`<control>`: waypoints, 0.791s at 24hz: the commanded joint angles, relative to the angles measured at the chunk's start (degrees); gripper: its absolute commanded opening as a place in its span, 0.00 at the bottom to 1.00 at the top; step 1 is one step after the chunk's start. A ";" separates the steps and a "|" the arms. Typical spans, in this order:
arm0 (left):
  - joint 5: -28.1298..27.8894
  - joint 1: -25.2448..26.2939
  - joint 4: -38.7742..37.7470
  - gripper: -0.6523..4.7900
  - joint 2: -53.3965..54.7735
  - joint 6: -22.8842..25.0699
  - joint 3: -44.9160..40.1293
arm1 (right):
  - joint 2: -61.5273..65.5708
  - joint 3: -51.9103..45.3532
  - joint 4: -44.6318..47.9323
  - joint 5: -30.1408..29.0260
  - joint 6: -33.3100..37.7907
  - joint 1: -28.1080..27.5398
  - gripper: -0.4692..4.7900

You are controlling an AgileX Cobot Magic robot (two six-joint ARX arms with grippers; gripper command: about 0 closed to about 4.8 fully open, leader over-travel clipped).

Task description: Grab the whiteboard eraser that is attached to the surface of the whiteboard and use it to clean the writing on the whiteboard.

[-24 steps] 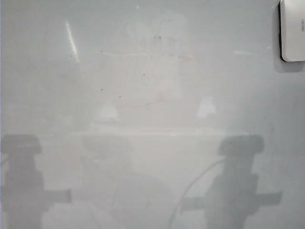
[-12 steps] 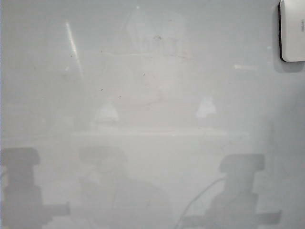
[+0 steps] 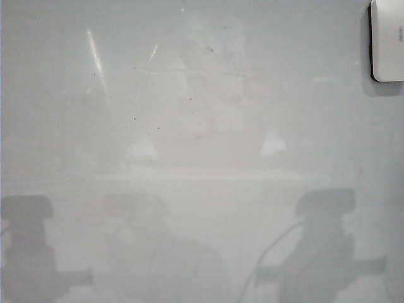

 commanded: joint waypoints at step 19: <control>-0.07 -0.04 -0.55 0.11 0.04 0.02 0.20 | -0.11 -1.57 2.64 0.04 -1.66 -3.58 0.19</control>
